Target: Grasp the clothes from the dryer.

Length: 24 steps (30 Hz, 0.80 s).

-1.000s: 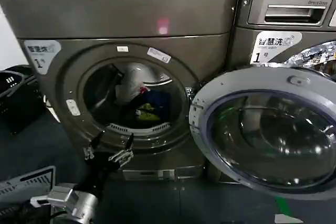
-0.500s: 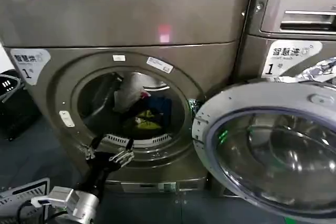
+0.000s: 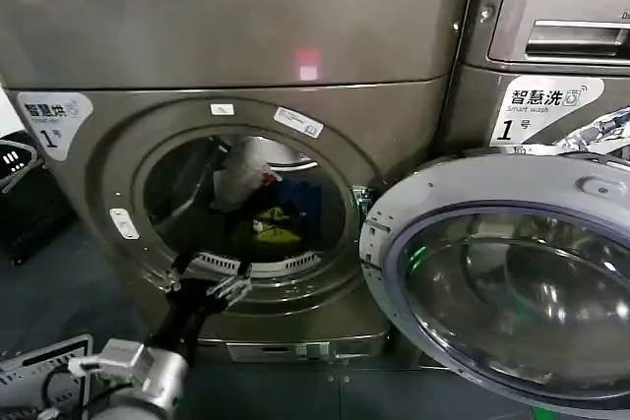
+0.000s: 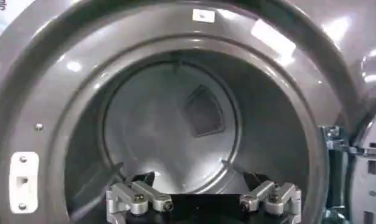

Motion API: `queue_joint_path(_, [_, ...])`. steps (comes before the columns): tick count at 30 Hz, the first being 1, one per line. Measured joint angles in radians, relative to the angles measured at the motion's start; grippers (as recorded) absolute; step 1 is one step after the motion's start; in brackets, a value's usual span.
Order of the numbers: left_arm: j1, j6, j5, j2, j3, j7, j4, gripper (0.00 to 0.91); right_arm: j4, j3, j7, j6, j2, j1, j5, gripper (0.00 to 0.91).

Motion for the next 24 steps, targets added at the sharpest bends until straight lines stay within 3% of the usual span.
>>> queue_joint_path(24, [-0.734,-0.170,-0.010,0.024,0.105,-0.042,0.877,0.907,-0.001,0.044,-0.011,0.009,-0.006,-0.013,0.011,0.907])
